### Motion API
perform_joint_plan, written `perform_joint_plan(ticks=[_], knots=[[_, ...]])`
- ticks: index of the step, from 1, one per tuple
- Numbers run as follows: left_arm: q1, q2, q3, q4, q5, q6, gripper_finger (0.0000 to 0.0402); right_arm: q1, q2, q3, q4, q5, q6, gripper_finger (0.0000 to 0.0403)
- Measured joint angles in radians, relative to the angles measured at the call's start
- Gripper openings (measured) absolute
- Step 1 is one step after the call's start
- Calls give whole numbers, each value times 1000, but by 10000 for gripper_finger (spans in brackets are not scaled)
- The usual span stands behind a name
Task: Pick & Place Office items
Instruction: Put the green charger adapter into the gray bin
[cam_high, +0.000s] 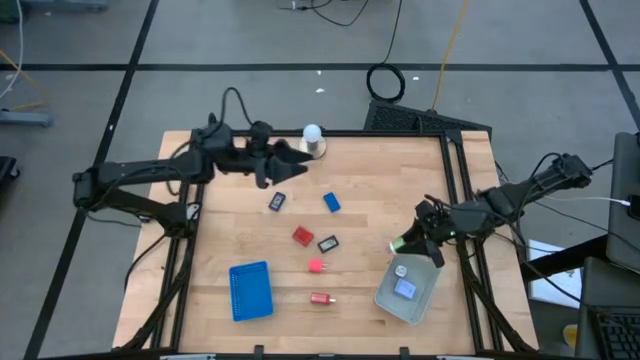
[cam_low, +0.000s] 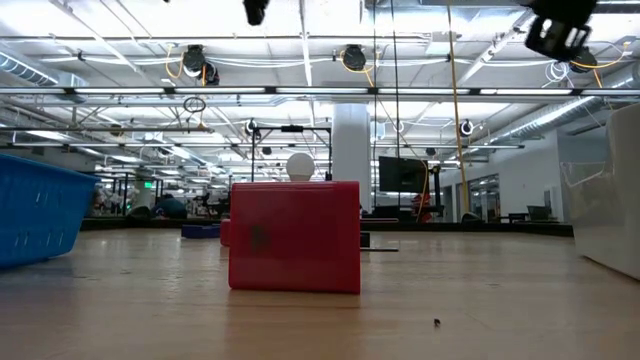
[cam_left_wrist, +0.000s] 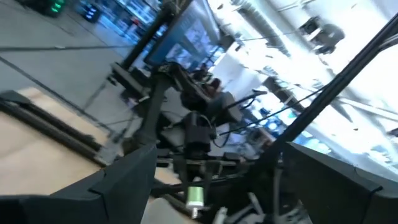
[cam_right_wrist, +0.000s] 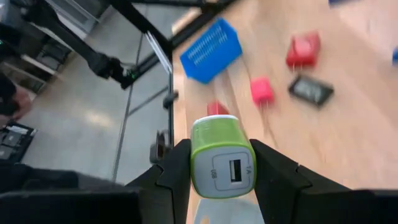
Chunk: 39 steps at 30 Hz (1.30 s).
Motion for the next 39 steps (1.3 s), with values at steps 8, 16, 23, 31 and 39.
perform_joint_plan(ticks=[8,16,23,31,39], knots=[[0,-134,0,-111,-76,140,351,107,7,0,-137,4,173,125],[0,-248,0,-228,-94,250,351,151,8,-71,-199,4,298,125],[0,-341,0,-368,-106,336,351,176,8,-169,-199,1,415,125],[0,-453,0,-532,-155,441,351,176,8,-208,-200,3,479,125],[0,-617,-202,-499,-169,434,351,176,8,-241,-203,2,567,125]])
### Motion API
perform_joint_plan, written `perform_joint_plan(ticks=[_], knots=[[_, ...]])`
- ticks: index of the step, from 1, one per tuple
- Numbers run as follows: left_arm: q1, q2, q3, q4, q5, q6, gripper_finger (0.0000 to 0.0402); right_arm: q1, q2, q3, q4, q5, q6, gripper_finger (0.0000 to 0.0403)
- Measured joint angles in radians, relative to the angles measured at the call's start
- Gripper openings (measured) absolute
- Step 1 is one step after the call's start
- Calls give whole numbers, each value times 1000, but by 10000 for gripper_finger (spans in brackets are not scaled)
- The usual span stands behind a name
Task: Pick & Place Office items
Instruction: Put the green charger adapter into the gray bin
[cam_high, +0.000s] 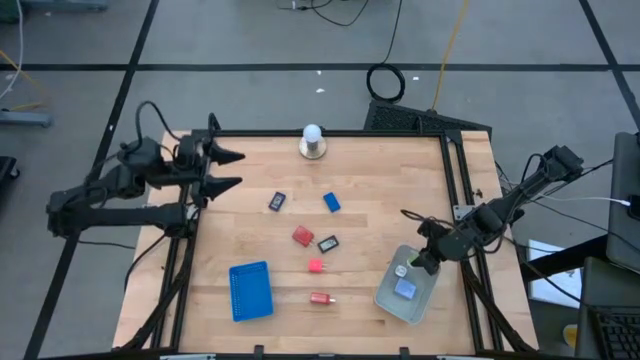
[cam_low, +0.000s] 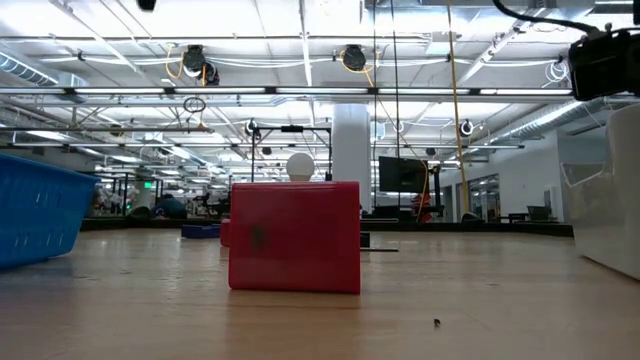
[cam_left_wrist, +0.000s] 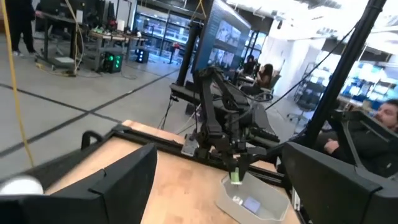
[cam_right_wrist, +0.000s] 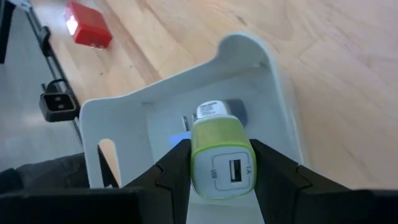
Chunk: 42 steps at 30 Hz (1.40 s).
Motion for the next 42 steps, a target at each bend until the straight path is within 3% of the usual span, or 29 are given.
perform_joint_plan(ticks=[7,19,25,30,34,42], knots=[[0,-204,-253,150,0,-38,351,0,3,-2,-37,2,64,125],[0,-532,-483,144,30,-27,351,0,100,-24,50,5,120,125],[0,-566,-527,120,59,-23,351,-1,152,-28,98,0,124,127],[0,-565,-527,72,60,-15,351,-1,179,-25,135,6,117,151],[0,-566,-526,97,27,-29,351,0,178,-28,195,104,82,171],[0,-566,-526,-3,33,3,351,-1,166,-29,345,358,-48,183]])
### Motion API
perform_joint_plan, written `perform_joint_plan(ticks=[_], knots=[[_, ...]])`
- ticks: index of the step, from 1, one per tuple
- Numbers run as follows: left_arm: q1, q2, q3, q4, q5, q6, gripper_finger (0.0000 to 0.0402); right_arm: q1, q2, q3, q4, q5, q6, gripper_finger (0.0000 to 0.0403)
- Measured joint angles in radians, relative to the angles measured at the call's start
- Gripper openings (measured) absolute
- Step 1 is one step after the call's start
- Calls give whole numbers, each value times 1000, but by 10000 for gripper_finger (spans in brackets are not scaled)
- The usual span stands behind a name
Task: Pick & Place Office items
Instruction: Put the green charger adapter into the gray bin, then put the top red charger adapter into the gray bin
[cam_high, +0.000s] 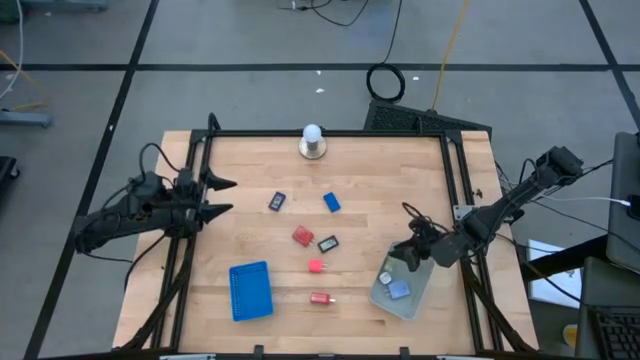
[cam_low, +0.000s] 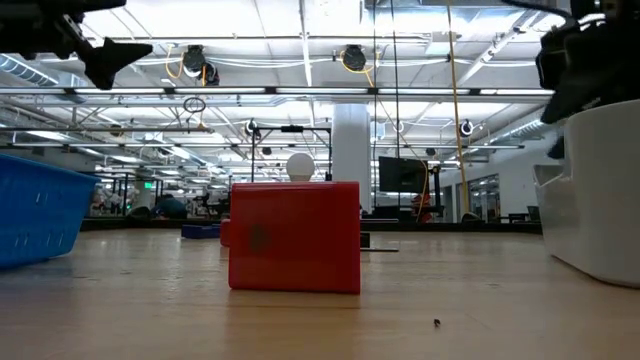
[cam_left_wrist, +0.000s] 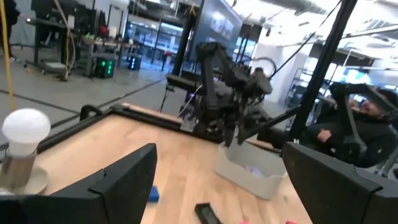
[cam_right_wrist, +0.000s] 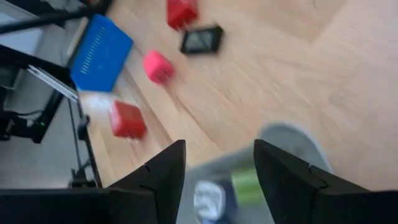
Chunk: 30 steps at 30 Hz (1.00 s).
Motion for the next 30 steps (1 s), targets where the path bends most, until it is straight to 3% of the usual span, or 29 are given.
perform_joint_plan(ticks=[10,16,22,30], knots=[[0,0,0,-42,-11,65,351,0,-2,1,103,55,-54,184],[-4,0,-15,-100,-59,87,351,0,-30,1,217,144,-158,185],[-4,0,-131,51,-51,95,351,0,-119,1,356,263,-453,185],[-4,0,-183,134,-40,77,351,-2,-177,3,687,317,-1162,185]])
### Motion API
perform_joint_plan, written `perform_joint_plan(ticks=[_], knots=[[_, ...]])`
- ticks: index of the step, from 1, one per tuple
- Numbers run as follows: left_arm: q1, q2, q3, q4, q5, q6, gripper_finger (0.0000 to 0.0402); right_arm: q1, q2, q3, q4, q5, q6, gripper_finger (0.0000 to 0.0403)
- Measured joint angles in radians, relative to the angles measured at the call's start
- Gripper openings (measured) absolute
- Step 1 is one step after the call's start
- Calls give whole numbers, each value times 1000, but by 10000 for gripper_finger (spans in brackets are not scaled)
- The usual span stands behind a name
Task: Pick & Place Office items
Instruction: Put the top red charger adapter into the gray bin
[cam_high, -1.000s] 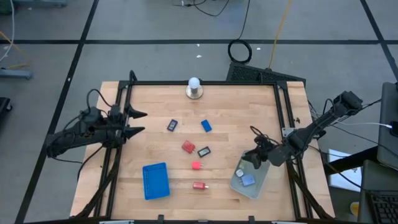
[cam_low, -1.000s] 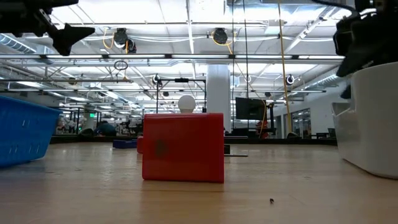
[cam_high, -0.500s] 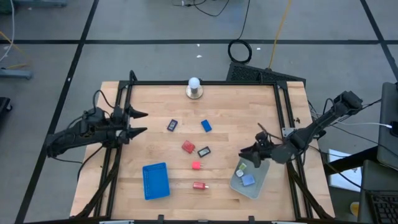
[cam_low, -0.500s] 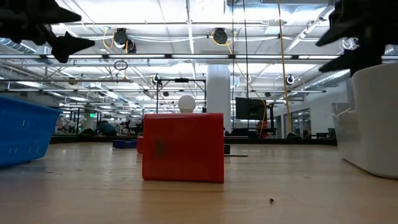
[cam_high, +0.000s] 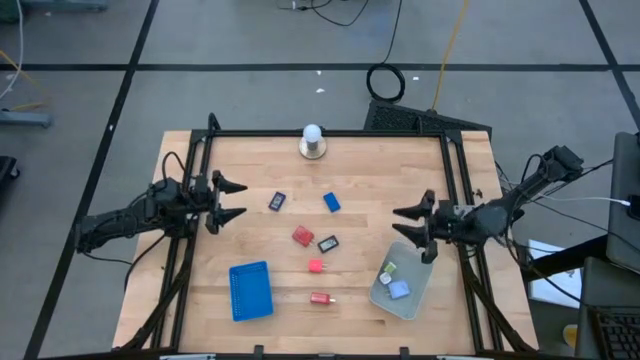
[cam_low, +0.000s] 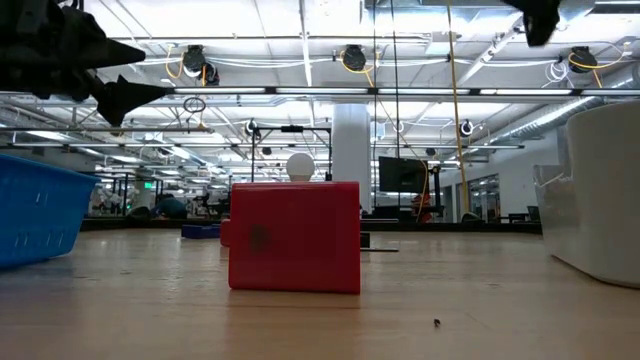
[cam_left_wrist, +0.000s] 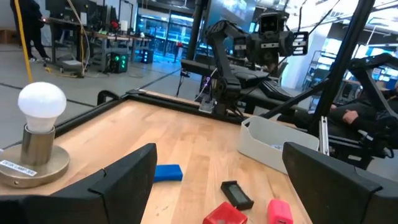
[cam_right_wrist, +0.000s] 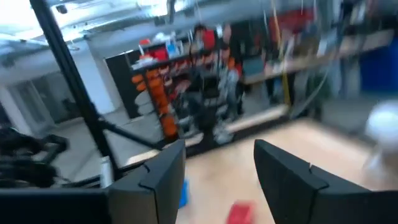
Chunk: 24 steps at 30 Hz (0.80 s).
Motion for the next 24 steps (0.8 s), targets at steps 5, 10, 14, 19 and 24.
perform_joint_plan(ticks=[5,10,14,19,24], knots=[[0,0,0,4,-8,0,351,-1,-2,0,80,94,-242,185],[0,0,0,8,-9,-42,351,-14,-24,0,80,88,-275,185],[0,0,0,3,-8,-40,351,-18,-50,0,78,88,-321,185],[0,0,0,1,-8,-40,351,-18,-73,0,71,88,-339,185],[0,0,0,1,-9,-40,351,-18,-77,0,73,88,-247,185]])
